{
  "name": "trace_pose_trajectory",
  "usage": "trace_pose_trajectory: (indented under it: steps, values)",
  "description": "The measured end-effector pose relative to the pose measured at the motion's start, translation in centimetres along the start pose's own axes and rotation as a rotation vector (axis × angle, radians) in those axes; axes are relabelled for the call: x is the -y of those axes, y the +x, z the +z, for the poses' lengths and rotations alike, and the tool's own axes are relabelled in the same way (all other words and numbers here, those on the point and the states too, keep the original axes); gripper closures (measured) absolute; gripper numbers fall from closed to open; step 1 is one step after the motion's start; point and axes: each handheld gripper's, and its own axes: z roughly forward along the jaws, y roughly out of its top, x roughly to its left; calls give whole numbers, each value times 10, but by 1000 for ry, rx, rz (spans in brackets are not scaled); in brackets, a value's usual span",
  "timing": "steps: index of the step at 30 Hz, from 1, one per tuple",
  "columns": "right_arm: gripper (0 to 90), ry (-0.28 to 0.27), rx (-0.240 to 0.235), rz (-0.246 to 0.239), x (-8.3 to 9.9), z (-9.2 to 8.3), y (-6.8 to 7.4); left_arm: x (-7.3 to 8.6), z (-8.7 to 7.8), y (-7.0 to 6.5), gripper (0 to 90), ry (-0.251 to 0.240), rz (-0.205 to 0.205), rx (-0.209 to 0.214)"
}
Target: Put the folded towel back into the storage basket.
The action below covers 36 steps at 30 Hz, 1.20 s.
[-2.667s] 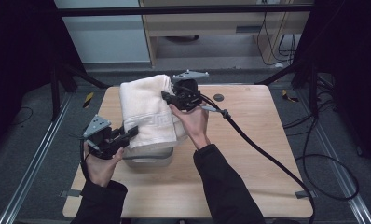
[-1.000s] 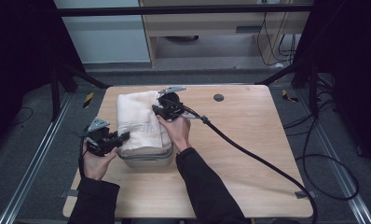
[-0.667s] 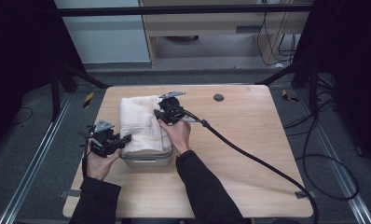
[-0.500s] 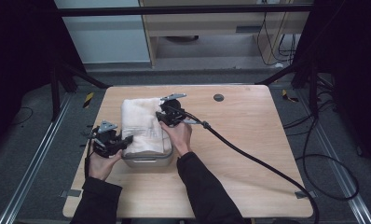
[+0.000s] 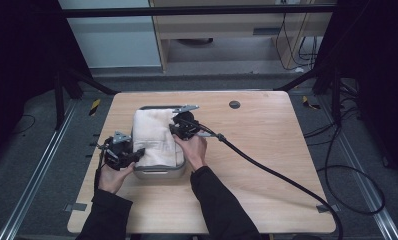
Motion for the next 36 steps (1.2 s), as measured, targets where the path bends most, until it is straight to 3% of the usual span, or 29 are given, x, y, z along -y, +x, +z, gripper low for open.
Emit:
trace_pose_trajectory:
  steps: [20, 24, 28, 31, 36]
  values:
    - [637, 23, 30, -49, 7, 5, 1, 0, 4, -2, 545, 37, 29, -44]
    - [593, 37, 32, -58, 7, 5, 0, -1, 2, -1, 524, 30, 34, -49]
    - [587, 16, 69, -123, 5, 0, 0, -4, -5, -1, 479, -16, 44, -55]
    - [568, -25, 55, -124, 2, -8, -2, -6, -13, -2, 466, -79, 35, -41]
    - [513, -77, 46, -124, -2, -25, -10, -8, -20, -2, 450, -119, 34, -34]
